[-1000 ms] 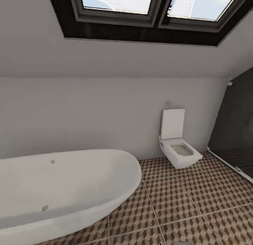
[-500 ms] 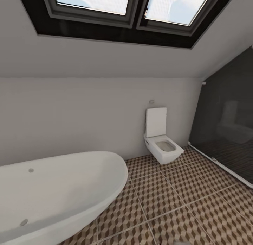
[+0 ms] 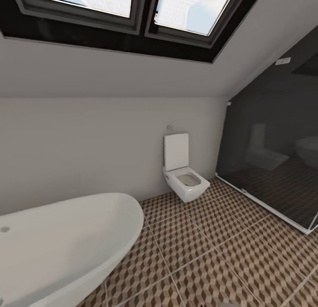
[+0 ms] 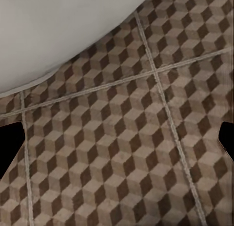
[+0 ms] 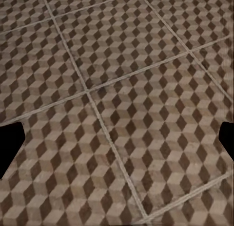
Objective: Take the four mousetraps from the cabinet in the bathroom and place them on the bathroom floor. Make sure all four end up on the same floor surface, and ensure that at least two of them are either under or directly next to the same bathroom sink.
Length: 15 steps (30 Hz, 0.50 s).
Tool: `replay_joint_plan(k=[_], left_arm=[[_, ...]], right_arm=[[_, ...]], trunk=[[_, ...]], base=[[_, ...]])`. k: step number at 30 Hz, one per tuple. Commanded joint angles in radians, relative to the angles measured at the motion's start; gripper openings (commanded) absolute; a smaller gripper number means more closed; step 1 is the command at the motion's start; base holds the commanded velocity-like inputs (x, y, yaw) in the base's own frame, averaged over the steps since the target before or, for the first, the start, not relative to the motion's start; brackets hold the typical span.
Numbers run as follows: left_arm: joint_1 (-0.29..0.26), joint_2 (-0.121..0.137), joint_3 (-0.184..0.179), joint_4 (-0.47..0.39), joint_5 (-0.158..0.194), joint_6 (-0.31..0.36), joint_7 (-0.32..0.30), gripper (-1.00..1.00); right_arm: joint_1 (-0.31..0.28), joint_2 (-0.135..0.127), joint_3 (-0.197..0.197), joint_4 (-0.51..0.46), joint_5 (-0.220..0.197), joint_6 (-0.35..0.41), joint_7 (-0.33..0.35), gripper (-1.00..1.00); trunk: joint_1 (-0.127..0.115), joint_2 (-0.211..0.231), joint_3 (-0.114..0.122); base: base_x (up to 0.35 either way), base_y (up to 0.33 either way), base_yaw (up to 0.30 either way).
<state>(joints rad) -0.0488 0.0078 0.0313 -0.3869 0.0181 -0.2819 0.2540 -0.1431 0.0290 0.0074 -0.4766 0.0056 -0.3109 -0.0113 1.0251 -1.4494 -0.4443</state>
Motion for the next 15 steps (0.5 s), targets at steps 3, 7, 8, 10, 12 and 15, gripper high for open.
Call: replay_joint_plan(k=[3, 7, 8, 10, 12, 15], left_arm=[[0.0, 0.0, 0.001, 0.0, 0.002, -0.003, 0.001, 1.0], [0.0, 0.0, 0.001, 0.0, 0.002, -0.003, 0.001, 1.0], [0.0, 0.0, 0.001, 0.0, 0.002, -0.003, 0.001, 1.0], [0.0, 0.0, 0.001, 0.0, 0.002, -0.003, 0.001, 1.0], [0.0, 0.0, 0.001, 0.0, 0.002, -0.003, 0.001, 1.0], [0.0, 0.0, 0.001, 0.0, 0.002, -0.003, 0.001, 1.0]], right_arm=[[-0.001, 0.0, 0.001, 0.001, 0.0, -0.003, -0.001, 1.0], [-0.001, 0.0, 0.0, 0.001, 0.0, -0.004, -0.002, 1.0], [-0.001, 0.0, 0.0, 0.001, 0.0, -0.004, -0.001, 1.0], [-0.001, 0.0, 0.0, 0.001, 0.0, -0.004, -0.001, 1.0], [-0.001, 0.0, 0.0, 0.001, 0.0, -0.004, -0.001, 1.0], [-0.001, 0.0, 0.001, 0.001, 0.0, -0.004, -0.002, 1.0]], trunk=[[0.0, -0.001, -0.001], [0.0, -0.001, -0.001], [0.0, -0.001, -0.001], [0.0, -0.001, -0.001], [0.0, -0.001, -0.001], [0.0, -0.001, -0.001]], base=[[0.0, 0.0, -0.292], [0.0, 0.0, -0.292], [0.0, 0.0, -0.292], [0.0, 0.0, -0.292], [0.0, 0.0, -0.292], [0.0, 0.0, -0.292]])
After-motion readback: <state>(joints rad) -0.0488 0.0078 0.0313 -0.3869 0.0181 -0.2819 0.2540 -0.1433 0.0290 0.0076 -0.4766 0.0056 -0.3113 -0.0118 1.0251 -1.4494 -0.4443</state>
